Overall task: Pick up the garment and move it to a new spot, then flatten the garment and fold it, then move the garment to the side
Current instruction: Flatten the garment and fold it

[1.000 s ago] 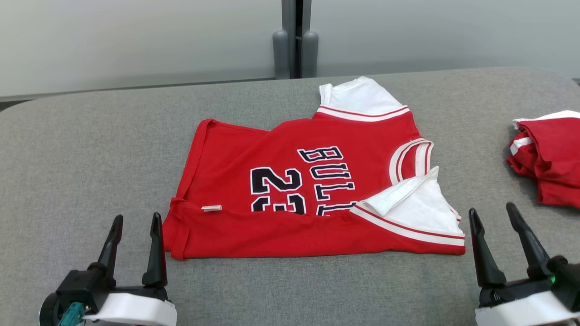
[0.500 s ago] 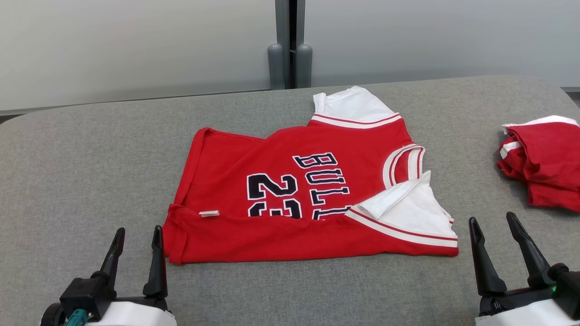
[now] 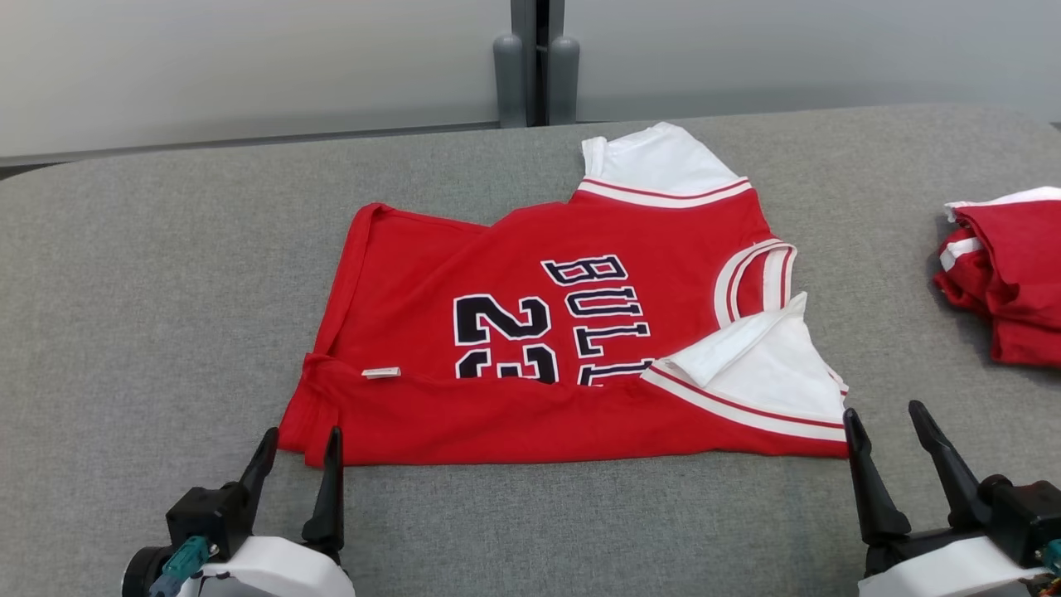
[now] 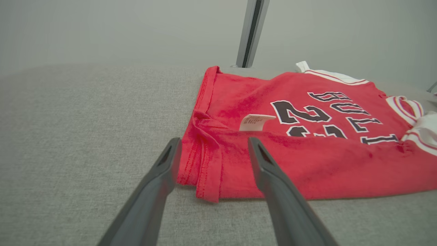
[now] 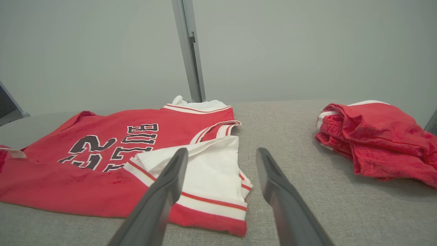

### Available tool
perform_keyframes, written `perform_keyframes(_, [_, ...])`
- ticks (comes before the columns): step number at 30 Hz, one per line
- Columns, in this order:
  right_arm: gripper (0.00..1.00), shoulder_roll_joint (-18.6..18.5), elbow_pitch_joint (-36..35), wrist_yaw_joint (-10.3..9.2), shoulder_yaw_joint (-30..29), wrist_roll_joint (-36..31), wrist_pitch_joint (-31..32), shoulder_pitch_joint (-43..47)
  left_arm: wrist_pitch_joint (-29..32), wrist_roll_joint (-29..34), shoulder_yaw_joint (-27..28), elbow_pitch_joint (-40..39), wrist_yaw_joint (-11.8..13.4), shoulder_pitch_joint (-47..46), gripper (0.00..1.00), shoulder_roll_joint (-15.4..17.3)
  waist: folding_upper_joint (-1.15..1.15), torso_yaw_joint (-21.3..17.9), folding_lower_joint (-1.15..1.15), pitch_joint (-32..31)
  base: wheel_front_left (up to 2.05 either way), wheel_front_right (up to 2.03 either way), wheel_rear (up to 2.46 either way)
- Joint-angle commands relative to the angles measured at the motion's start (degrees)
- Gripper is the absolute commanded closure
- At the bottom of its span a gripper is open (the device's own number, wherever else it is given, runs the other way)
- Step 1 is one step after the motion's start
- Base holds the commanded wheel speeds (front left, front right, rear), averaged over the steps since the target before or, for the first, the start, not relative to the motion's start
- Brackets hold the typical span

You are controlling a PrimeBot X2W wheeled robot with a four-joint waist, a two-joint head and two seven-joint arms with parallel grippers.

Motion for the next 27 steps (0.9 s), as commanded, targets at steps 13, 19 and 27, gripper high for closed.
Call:
perform_keyframes(13, [0.1,-0.8,21.2,-0.01,4.9,3.6,-2.0,-11.1,1.9,-3.6,0.1,12.4,-2.1,-7.3,0.45,-0.2,0.0,0.8,0.0,7.2,0.0,0.0,0.0])
perform_keyframes(19, [1.0,-1.5,24.7,-0.08,6.6,5.9,-3.2,-13.3,0.4,-3.8,-0.5,13.1,-3.1,-8.6,1.0,-0.1,0.0,0.9,0.0,7.5,0.0,0.0,0.0])
perform_keyframes(27, [1.0,-2.3,21.5,-0.08,6.5,8.1,-3.6,-9.5,0.2,-5.0,0.8,9.1,-3.1,-5.6,1.0,1.5,0.0,1.9,0.0,4.6,0.0,0.0,0.0])
